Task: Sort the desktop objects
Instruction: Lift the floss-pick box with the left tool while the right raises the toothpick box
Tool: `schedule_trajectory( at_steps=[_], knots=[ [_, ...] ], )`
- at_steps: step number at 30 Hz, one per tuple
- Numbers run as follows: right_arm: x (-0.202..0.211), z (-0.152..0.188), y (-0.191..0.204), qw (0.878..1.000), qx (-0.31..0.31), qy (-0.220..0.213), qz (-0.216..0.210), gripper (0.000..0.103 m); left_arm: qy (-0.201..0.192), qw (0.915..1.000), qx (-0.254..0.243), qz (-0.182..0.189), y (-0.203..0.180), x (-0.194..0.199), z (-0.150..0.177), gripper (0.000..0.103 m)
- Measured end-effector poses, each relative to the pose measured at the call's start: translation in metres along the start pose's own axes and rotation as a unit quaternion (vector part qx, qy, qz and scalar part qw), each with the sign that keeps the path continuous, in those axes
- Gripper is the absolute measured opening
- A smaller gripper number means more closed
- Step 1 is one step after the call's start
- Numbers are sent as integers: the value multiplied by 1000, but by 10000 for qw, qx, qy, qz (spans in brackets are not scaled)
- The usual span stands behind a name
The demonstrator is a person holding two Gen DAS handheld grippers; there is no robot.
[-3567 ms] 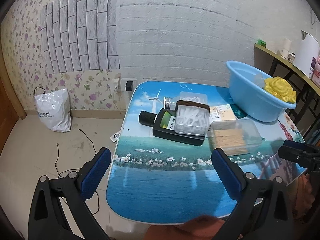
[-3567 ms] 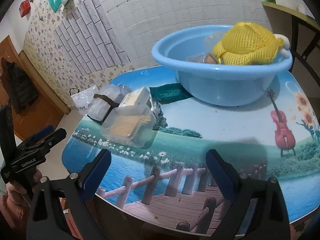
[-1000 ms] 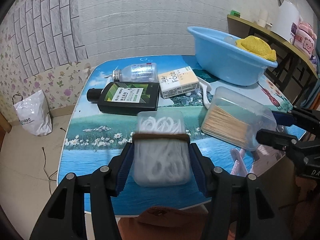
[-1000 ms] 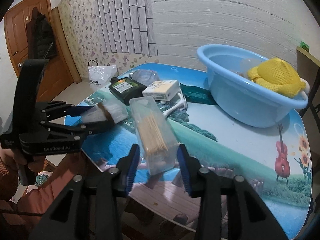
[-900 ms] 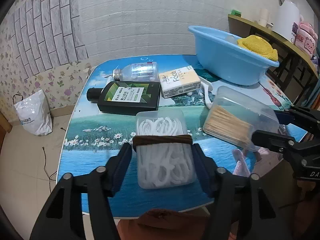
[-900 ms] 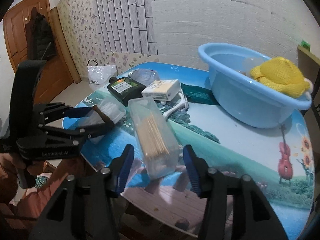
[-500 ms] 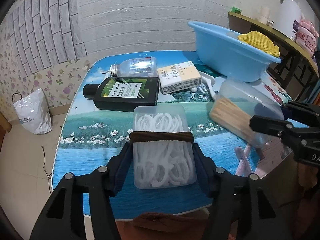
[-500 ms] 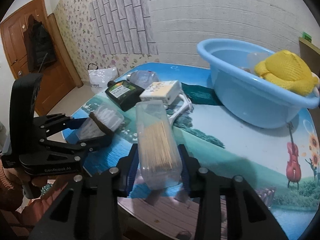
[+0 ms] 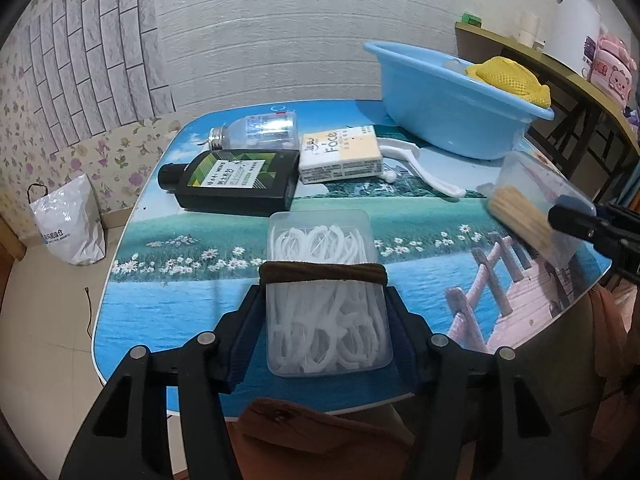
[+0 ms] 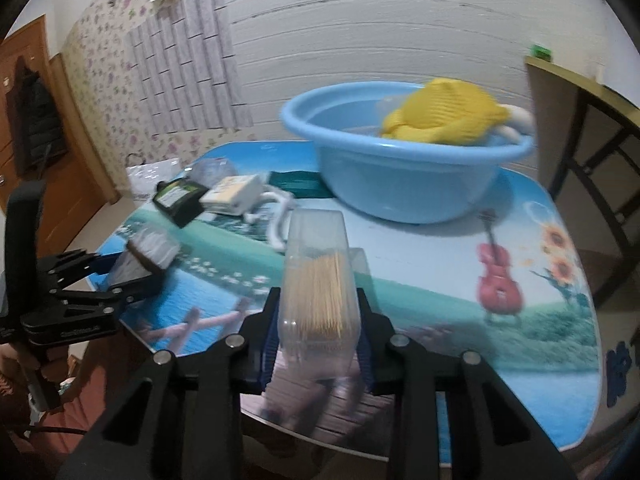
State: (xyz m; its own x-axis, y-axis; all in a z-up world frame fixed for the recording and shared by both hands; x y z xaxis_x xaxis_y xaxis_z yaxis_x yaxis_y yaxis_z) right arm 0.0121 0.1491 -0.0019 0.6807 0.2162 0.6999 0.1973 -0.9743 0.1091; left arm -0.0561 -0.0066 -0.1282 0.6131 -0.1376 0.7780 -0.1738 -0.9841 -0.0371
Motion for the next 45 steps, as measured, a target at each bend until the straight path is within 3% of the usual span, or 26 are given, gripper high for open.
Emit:
schedule_trajectory(
  at_steps=[5,21,31,35,43,45],
  knots=[
    [6,6,-19,9997,-176,-79,166,32,21,10000,53,-8,-1,0,0,58],
    [-1,8,-14,9997,-52,-132,222,32,-187,9997,-25,-124,-3,-3,1,60],
    [-10,3,-13,9995,121,-250,157,32,-400,9991,16,-170,0,-6,1,68],
    [-17,-1,-14,9997,122,-196,99,32,-382,9992,-80,-92,-5,-8,1,81],
    [-30,4,-14,9999,85,-59,125,33,-449,9989,-87,-49,-7,-7,3,82],
    [-36,7,-15,9998,27,74,162,38,-472,9988,-91,-48,-8,-7,3,83]
  ],
)
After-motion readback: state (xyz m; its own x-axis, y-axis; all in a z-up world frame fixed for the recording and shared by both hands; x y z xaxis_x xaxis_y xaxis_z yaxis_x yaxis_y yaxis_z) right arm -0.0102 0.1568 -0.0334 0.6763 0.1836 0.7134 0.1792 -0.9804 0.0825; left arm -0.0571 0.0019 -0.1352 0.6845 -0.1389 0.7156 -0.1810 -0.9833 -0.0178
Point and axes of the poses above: each gripper's, at about its wrist camera, not at the fingertips, and x roughly against the way its jaws point, y to its left, z to its underside, the point moved 5 cm from there along -x, roughly the way its jaws point
